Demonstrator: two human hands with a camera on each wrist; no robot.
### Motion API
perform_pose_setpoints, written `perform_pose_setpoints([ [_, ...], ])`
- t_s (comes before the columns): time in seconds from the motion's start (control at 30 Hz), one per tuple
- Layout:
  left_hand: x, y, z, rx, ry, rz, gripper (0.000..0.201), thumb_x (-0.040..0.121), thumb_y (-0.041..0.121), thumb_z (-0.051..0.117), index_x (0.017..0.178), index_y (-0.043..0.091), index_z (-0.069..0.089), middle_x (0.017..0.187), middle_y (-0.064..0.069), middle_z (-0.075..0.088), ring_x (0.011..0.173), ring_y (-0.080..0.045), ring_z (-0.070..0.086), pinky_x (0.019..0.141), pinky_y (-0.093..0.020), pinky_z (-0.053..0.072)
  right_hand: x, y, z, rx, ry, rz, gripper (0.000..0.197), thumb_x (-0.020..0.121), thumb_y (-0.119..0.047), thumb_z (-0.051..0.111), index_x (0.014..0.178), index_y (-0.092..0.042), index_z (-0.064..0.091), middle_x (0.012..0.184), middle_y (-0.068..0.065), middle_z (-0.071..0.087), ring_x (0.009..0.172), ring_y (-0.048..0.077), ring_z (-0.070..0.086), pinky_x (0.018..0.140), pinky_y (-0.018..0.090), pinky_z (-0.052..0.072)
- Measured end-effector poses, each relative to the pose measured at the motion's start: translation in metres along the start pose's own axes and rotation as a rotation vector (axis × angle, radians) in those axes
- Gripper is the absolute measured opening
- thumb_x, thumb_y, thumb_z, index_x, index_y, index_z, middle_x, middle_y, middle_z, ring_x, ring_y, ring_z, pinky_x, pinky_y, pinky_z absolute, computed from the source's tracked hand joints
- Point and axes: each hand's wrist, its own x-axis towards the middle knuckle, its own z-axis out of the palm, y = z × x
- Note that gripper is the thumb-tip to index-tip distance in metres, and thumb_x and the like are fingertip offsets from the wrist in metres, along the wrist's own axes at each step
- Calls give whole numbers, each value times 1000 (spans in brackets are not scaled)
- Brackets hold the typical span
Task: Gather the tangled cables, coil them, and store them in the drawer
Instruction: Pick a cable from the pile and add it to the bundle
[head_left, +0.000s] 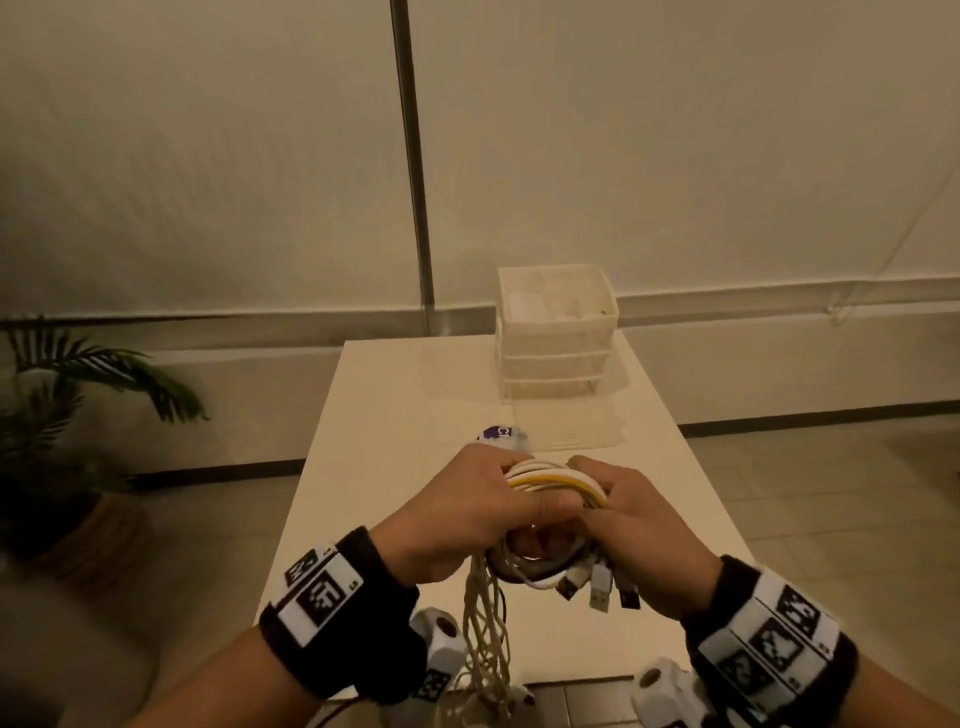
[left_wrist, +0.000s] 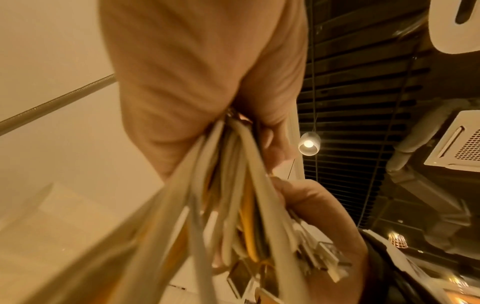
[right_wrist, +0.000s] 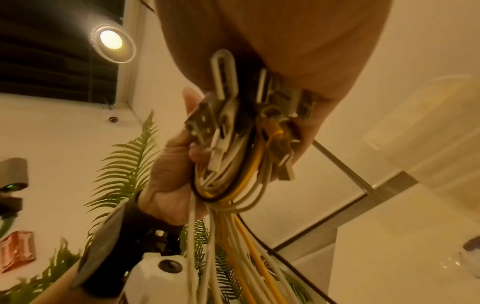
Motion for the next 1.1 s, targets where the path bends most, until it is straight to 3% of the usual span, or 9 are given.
perform_pose_setpoints([
  [0.13,3,-7,-9,-26,162,16,46,65,11,88,100,-2,61,84,-27,66,75,-25,65,71,-41,55,6,-8,-6,177,105,51,15,84,11,54,81,0,64,58,12,58,56,24,57,61,38,45],
  [0.27,2,-20,-5,-118,159,51,32,65,10,83,93,10,68,80,-10,61,74,-23,62,68,-35,53,14,-20,-11,196,160,41,6,82,16,50,83,12,55,46,5,48,48,26,49,61,43,42],
  [0.4,-6,-33,0,-124,86,88,41,64,20,86,97,3,69,91,-25,68,84,-29,64,79,-44,54,18,-33,-17,280,154,-2,11,77,12,53,75,2,56,44,10,37,44,25,44,65,49,42],
  [0.53,-8,-43,5,79,7,31,16,75,17,82,78,9,68,78,-15,72,80,-30,71,80,-53,55,13,-49,-27,335,115,-67,8,68,3,52,71,-4,55,43,8,34,40,24,44,63,48,46],
  [0.67,-18,-43,2,-255,107,176,19,91,12,65,96,-5,58,84,-23,71,79,-42,72,77,-49,58,12,-53,-41,258,179,-75,15,67,1,54,69,-11,62,43,6,36,39,23,44,62,46,53],
  [0.77,-17,-47,2,-297,151,232,19,90,30,68,86,13,60,63,-10,51,48,-21,47,49,-28,43,11,-48,-40,288,196,-21,14,75,7,54,74,-7,59,42,4,37,38,22,43,60,42,51],
  [0.87,-10,-54,19,-285,230,200,23,76,24,75,70,18,54,59,-2,40,52,-16,34,50,-26,34,12,-42,-28,423,266,25,23,86,12,46,79,-5,60,41,4,36,38,19,41,60,38,47],
  [1.0,3,-50,35,-347,548,139,30,58,15,78,52,20,49,51,1,30,50,-14,22,49,-26,23,21,-40,-6,452,292,17,21,88,12,47,83,-4,60,42,-1,45,40,20,39,67,46,42],
  [1.1,-1,-39,13,-237,362,126,26,62,18,83,64,0,64,59,-15,57,53,-24,53,55,-36,52,20,-43,-14,404,288,7,24,86,14,44,84,-3,60,44,-2,48,40,20,40,71,51,40],
])
